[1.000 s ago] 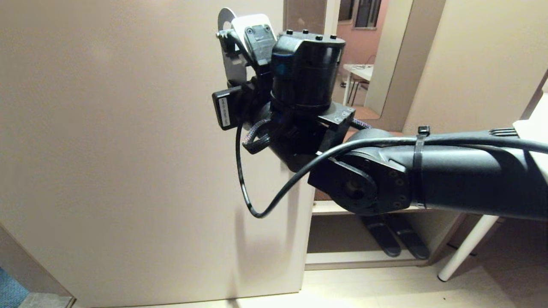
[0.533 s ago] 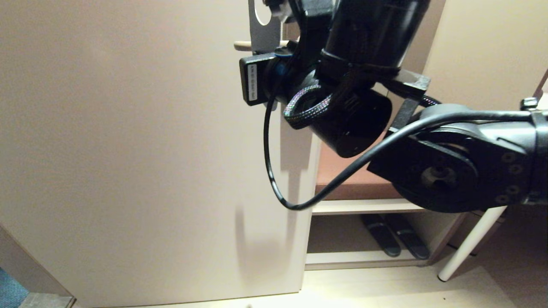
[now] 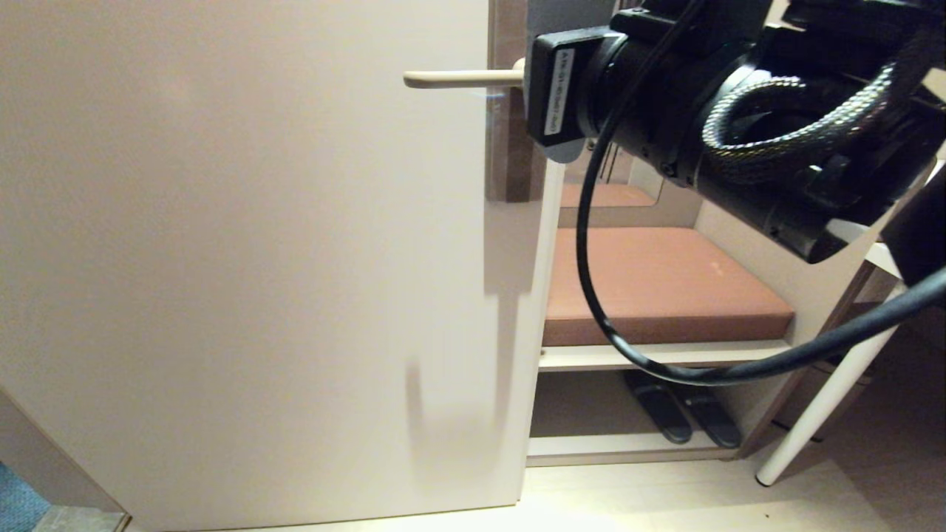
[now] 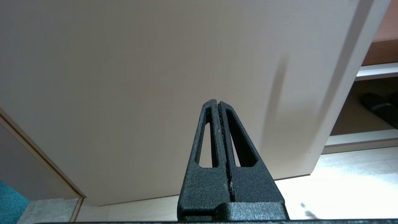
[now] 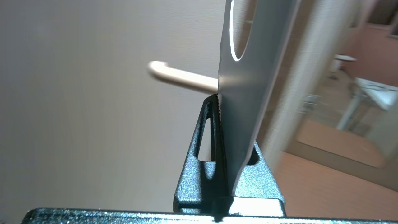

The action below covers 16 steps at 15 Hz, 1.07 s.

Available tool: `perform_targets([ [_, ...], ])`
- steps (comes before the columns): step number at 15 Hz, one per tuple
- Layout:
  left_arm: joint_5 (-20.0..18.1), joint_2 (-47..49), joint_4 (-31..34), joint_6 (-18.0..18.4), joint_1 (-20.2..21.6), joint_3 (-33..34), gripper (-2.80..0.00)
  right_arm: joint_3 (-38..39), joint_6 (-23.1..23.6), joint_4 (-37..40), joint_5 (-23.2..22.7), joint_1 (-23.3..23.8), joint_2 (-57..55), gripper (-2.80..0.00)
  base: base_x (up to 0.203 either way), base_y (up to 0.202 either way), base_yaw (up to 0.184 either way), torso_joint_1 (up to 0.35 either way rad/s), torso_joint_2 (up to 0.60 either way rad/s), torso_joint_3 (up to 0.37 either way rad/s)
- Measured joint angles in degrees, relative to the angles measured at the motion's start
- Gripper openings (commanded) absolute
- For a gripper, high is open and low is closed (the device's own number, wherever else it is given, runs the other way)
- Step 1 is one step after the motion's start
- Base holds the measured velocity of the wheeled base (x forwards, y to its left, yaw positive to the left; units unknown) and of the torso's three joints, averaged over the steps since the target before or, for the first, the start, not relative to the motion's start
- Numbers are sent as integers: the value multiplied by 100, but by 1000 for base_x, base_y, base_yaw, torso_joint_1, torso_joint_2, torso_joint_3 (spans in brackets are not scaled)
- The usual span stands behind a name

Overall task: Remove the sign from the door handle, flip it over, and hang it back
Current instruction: Hand it to the other hand

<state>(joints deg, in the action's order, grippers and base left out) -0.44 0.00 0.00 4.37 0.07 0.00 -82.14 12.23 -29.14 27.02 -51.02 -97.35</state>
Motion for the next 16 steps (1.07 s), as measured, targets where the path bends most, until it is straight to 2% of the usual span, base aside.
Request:
perform_targets([
  [2, 0, 0, 2, 1, 0, 0, -280, 237, 35, -2, 70, 164, 292, -280, 0, 0, 0, 0, 0, 0],
  [4, -2, 0, 1, 0, 0, 0, -280, 522, 67, -5, 78, 548, 583, -280, 0, 0, 0, 0, 0, 0],
  [10, 0, 0, 0, 1, 0, 0, -280, 1417, 100, 1, 74, 2549, 1377, -280, 0, 0, 0, 0, 0, 0],
  [16, 0, 0, 0, 1, 0, 0, -280, 2860, 332, 15, 69, 3988, 2597, -280, 0, 0, 0, 0, 0, 0],
])
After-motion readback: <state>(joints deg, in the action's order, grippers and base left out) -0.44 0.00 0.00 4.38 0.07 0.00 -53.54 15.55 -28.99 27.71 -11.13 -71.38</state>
